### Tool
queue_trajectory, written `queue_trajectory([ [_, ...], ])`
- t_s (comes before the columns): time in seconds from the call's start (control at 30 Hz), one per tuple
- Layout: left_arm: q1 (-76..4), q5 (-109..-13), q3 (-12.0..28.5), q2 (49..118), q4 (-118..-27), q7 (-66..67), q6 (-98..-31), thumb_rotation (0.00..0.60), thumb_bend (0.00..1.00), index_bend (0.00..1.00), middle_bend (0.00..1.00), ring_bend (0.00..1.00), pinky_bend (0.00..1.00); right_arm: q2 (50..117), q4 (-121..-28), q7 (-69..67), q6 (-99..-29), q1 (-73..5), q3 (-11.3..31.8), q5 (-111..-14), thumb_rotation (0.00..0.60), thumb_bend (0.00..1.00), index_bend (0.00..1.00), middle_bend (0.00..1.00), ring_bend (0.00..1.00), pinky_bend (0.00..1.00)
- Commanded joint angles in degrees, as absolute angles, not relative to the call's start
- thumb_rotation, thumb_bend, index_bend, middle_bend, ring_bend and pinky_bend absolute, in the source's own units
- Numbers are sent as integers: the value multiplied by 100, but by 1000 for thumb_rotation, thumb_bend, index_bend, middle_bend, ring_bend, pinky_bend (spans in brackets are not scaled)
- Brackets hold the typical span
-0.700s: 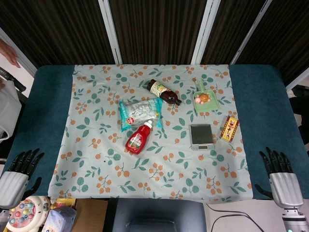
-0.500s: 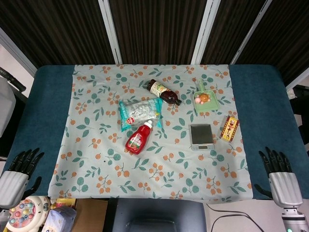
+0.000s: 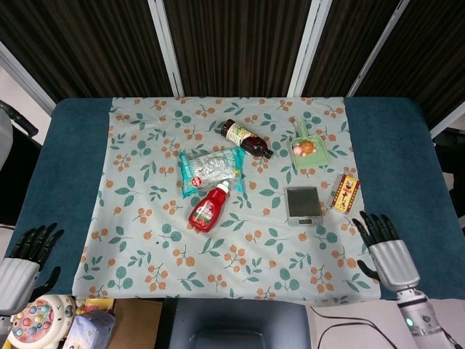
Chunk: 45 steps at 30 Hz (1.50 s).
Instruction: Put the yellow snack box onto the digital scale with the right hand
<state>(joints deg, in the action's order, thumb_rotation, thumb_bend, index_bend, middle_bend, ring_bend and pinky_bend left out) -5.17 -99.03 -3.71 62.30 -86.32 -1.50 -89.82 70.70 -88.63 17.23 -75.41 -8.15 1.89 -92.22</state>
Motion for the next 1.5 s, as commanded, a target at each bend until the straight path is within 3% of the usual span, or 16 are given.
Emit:
queue_trajectory([
  [0.03, -518, -9915, -379, 6225, -8621, -171, -8982, 600, 448, 0, 0, 0, 110, 7121, -8999, 2201, -6509, -1569, 412, -8980, 600, 659, 288, 0, 0, 0],
  [0.2, -524, -9912, -382, 6229, -8616, -171, -8962, 600, 448, 0, 0, 0, 111, 7355, -8970, 2789, -5951, -1948, 510, -8613, 600, 763, 339, 0, 0, 0],
  [0.67, -530, -9937, -400, 6219, -8622, -215, -8953, 600, 448, 0, 0, 0, 111, 8116, -8627, 3431, -5488, -2453, 528, -7875, 600, 765, 358, 0, 0, 0],
  [1.5, -533, -9906, -382, 6201, -8634, -231, -8950, 600, 449, 0, 0, 0, 111, 8490, -8386, 3825, -5438, -2839, 389, -7219, 600, 765, 366, 0, 0, 0],
])
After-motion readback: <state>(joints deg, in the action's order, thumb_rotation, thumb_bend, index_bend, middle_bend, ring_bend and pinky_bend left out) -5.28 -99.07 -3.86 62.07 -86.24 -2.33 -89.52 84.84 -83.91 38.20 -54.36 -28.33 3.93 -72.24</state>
